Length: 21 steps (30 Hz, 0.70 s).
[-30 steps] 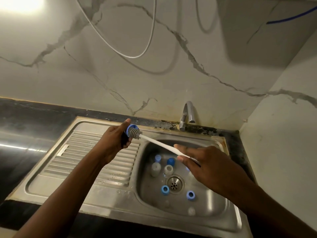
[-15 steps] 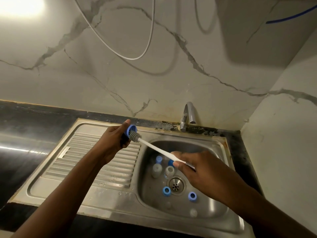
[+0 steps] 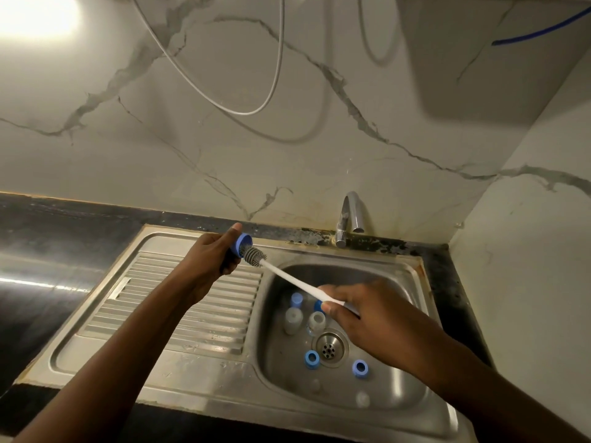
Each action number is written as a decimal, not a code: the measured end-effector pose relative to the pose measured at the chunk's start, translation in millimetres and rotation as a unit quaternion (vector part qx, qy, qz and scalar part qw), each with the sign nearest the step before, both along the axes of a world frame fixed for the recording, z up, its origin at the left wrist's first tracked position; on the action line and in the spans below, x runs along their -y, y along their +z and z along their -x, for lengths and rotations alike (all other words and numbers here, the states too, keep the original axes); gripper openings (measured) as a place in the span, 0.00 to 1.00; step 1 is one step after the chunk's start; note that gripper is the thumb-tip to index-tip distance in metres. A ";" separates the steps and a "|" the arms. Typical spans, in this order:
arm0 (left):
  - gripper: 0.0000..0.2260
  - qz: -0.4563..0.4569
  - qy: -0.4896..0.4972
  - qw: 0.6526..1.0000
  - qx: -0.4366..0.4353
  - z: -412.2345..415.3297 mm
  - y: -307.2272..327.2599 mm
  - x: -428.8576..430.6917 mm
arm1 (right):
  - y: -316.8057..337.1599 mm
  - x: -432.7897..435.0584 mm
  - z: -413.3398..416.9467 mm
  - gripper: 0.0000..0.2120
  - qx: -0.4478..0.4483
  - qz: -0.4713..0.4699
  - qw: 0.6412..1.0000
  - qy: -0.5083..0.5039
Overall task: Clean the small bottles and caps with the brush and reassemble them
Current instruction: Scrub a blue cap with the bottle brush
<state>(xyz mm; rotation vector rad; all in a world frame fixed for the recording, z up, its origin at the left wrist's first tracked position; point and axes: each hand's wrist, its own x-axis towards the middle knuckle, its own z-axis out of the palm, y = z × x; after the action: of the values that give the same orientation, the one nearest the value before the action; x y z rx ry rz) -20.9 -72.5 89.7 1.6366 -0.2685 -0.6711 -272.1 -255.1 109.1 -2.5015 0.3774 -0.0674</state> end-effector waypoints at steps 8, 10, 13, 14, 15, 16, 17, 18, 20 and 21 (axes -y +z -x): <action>0.21 0.036 0.016 0.997 -0.063 1.8 3.8 0.2 | 16.6 10.3 -5.0 0.22 0.075 0.066 0.995 -0.023; 0.21 0.022 0.010 0.999 -0.045 -1.0 8.6 0.7 | 15.3 14.2 -7.8 0.23 0.069 0.097 0.992 -0.030; 0.23 -0.001 -0.018 1.000 -0.005 -5.6 10.7 -0.9 | 7.3 13.0 -9.1 0.21 0.039 0.089 0.995 -0.031; 0.23 -0.008 -0.021 1.000 0.004 -7.3 10.2 -1.8 | 3.6 11.3 -9.3 0.20 0.030 0.080 0.996 -0.027; 0.24 -0.013 -0.020 1.000 0.011 -8.6 10.1 -2.1 | 0.9 9.6 -9.3 0.19 0.020 0.066 0.997 -0.024; 0.24 -0.015 -0.016 1.000 0.015 -9.4 10.1 -2.0 | -2.0 8.3 -9.2 0.19 0.013 0.047 0.999 -0.022; 0.24 -0.015 -0.014 1.000 0.020 -10.0 10.5 -1.3 | -3.4 7.0 -8.5 0.18 0.011 0.028 0.999 -0.018; 0.24 -0.014 -0.012 1.000 0.024 -9.6 11.1 -0.3 | -3.7 5.8 -7.4 0.17 0.013 0.012 1.000 -0.011; 0.24 -0.007 -0.007 1.000 0.025 -8.5 10.6 0.7 | 0.5 3.3 -5.9 0.13 0.025 -0.022 0.999 0.008; 0.24 -0.002 -0.004 1.000 0.022 -8.1 9.6 0.7 | 4.0 2.5 -5.6 0.12 0.035 -0.041 0.999 0.008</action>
<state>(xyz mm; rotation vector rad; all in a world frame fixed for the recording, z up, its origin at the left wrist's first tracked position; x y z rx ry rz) -12.8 -73.1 99.2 1.6557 -0.3060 -0.6424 -266.5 -257.6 113.1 -2.4135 0.3239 -0.1301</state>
